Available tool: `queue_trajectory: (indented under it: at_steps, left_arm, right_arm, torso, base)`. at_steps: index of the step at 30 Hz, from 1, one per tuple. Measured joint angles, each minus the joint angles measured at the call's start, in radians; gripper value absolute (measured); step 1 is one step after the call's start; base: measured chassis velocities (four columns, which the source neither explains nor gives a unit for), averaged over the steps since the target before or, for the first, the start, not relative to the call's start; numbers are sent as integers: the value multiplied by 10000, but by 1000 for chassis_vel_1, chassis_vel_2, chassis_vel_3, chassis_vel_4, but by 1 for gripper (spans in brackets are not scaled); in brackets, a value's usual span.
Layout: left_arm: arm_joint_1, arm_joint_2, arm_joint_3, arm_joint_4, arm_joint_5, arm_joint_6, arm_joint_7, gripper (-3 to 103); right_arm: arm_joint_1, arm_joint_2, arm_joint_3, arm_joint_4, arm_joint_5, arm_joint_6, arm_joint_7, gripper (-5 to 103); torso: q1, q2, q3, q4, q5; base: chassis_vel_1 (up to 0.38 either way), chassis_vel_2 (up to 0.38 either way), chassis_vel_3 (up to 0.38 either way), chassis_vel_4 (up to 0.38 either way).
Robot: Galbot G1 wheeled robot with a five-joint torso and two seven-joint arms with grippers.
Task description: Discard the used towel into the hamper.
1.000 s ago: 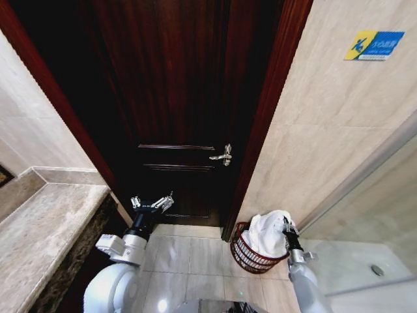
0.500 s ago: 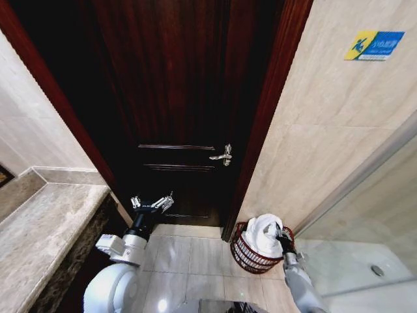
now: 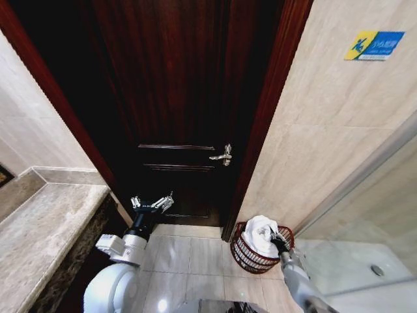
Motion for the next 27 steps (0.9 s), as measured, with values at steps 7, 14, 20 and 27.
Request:
queue_trajectory:
  at_steps: [7, 14, 20, 27]
  left_arm:
    - [0, -1, 0, 1, 0, 0, 0, 100]
    - [0, 0, 0, 0, 0, 0, 0, 100]
    - [0, 0, 0, 0, 0, 0, 0, 100]
    - [1, -1, 0, 0, 0, 0, 0, 100]
  right_arm:
    - [-51, 31, -2, 107, -1119, -823, 914, 8]
    - [-320, -22, -42, 382, -1335, -1841, 780, 8]
    - [-341, -117, -100, 246, -1426, -2238, 679, 8]
    - [-177, -313, -124, 95, -2121, -2976, 1051, 8]
  torso:
    - [0, 0, 0, -2, -2]
    - [-1, 0, 0, -1, -1]
    - [-3, 2, -1, -3, -2]
    - [-3, 4, -2, -1, 2]
  base:
    - [0, 0, 0, 0]
    - [0, 0, 0, 0]
    - [-15, 8, 16, -19]
    - [-113, 120, 133, -124]
